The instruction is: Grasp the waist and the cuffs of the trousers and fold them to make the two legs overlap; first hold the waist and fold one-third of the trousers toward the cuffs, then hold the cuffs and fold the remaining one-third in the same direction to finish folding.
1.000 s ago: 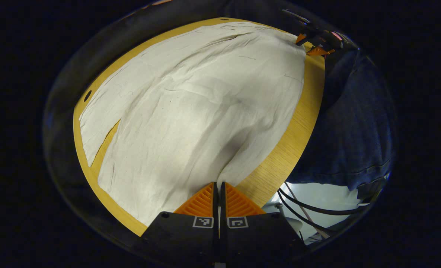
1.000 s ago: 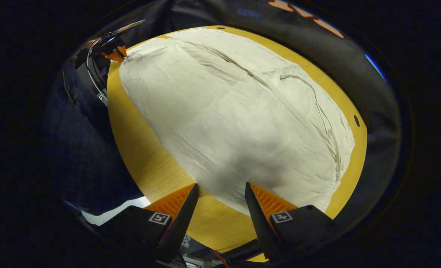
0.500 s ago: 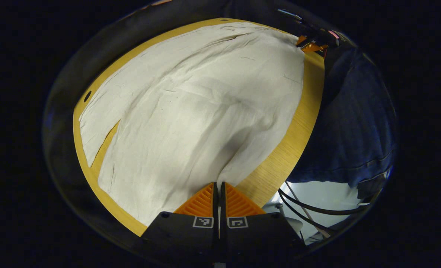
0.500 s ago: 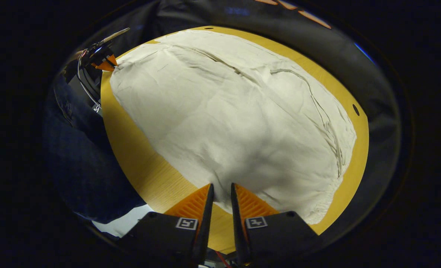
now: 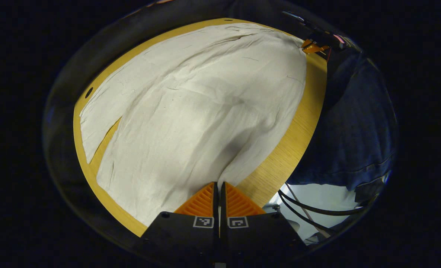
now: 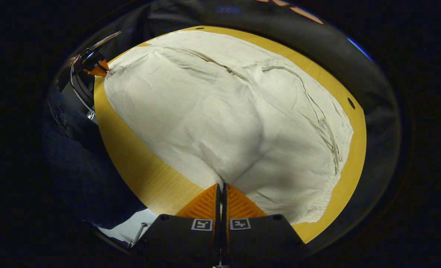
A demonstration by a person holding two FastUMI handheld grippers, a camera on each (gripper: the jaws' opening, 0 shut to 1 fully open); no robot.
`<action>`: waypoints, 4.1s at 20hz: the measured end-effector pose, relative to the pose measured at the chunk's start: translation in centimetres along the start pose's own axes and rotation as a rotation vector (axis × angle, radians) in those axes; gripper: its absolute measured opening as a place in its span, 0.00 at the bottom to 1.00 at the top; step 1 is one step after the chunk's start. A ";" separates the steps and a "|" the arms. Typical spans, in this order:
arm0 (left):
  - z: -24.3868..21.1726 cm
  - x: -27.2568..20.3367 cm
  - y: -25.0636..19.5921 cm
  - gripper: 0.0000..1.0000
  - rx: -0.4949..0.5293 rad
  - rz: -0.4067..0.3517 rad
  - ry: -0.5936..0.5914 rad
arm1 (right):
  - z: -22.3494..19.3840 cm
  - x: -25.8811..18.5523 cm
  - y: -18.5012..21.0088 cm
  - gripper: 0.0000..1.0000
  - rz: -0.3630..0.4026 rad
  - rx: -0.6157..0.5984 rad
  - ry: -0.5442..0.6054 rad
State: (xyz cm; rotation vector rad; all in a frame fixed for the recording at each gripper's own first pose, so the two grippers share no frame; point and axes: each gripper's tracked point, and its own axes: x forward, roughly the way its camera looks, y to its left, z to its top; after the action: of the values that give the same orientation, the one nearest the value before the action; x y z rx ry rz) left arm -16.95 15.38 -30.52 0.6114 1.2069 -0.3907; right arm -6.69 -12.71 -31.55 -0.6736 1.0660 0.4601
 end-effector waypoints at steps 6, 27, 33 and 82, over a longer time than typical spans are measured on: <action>0.6 -0.4 1.6 0.00 -0.050 0.044 0.001 | 1.4 -1.3 -0.4 0.02 -0.044 0.087 -0.049; 18.2 -5.2 19.2 0.00 -0.221 0.333 -0.296 | 17.5 -4.1 -10.3 0.02 -0.289 0.328 -0.343; 17.6 -0.1 15.6 0.11 -0.147 0.184 -0.248 | 17.3 -4.6 -10.2 0.02 -0.276 0.354 -0.349; 23.3 -4.7 23.5 0.39 -0.304 0.531 -0.392 | 30.4 6.7 -19.0 0.60 -0.150 0.721 -0.531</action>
State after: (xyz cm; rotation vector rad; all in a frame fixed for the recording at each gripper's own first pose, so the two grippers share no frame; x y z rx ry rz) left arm 12.64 18.80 -15.38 0.5350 0.6733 0.1213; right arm 27.82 -4.86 -22.73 0.0227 0.5981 0.0866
